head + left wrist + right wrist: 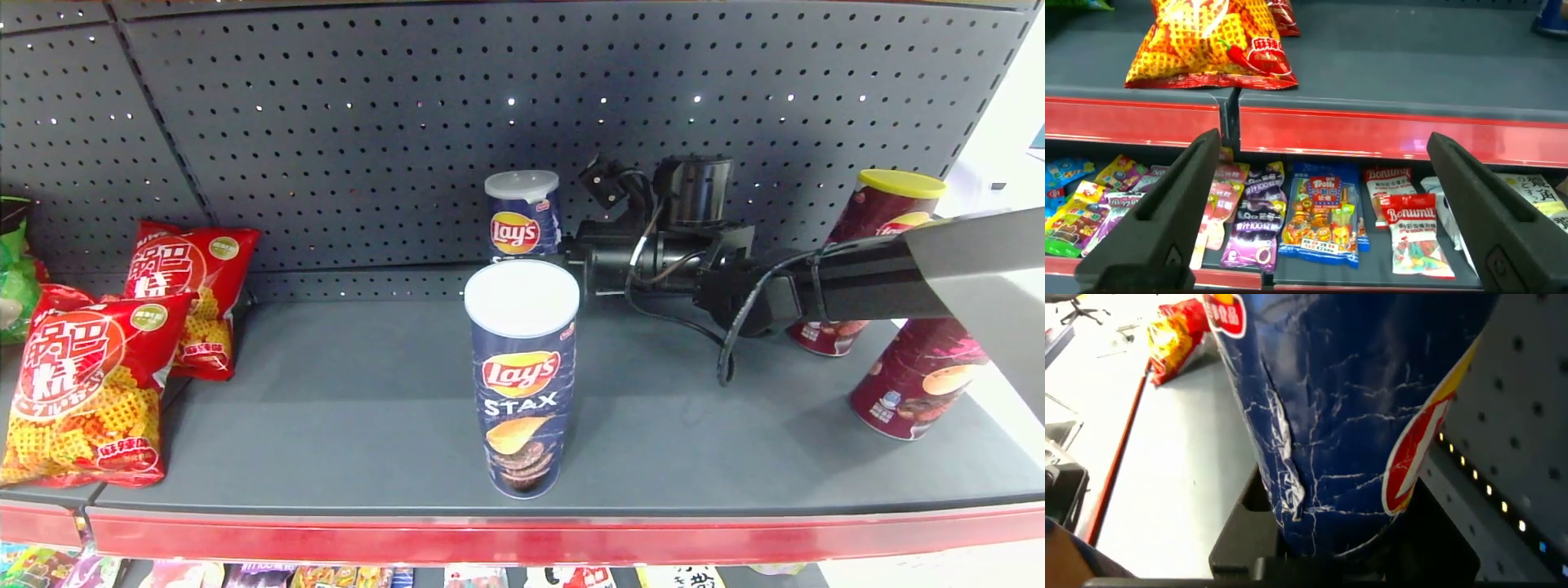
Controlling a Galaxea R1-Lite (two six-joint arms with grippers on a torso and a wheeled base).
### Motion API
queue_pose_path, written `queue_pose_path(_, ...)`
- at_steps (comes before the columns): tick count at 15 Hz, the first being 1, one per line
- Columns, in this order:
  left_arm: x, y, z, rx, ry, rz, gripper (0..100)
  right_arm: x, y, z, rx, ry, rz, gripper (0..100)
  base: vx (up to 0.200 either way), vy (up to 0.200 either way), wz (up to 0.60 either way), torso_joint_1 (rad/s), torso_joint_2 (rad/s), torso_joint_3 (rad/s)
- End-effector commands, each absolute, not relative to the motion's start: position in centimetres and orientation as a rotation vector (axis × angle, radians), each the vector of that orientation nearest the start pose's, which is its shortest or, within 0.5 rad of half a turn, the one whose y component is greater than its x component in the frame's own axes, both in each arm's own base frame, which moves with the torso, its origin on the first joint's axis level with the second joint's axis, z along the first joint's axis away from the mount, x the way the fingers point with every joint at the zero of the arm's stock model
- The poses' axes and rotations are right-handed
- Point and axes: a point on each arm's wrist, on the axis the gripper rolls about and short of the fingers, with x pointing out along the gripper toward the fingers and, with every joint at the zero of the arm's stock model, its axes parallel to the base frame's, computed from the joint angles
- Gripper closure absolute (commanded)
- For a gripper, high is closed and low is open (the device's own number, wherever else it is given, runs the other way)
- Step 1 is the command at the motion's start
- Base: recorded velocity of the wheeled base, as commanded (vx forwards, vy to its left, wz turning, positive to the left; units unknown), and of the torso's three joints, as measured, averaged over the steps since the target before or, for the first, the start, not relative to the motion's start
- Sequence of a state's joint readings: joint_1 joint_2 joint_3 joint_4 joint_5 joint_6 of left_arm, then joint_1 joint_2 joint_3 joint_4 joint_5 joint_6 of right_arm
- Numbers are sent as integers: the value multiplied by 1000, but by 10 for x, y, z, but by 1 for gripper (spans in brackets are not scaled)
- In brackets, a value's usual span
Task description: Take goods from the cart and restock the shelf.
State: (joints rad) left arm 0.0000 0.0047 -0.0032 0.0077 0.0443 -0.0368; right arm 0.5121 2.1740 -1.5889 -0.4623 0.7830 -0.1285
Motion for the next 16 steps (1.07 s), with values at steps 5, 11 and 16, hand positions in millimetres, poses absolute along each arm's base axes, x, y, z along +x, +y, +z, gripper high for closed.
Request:
queue_pose_path(5,-23,1,76,-37,10,45,0,387,226,192,-89,66,1283,100,0,0,0,0,0,0)
queue_pose_path(11,-23,1,76,-37,10,45,0,383,224,191,-90,57,1283,0,0,0,0,0,0,0)
queue_pose_path(16,-23,1,76,-37,10,45,0,372,203,196,-88,71,1249,0,0,0,0,0,0,0)
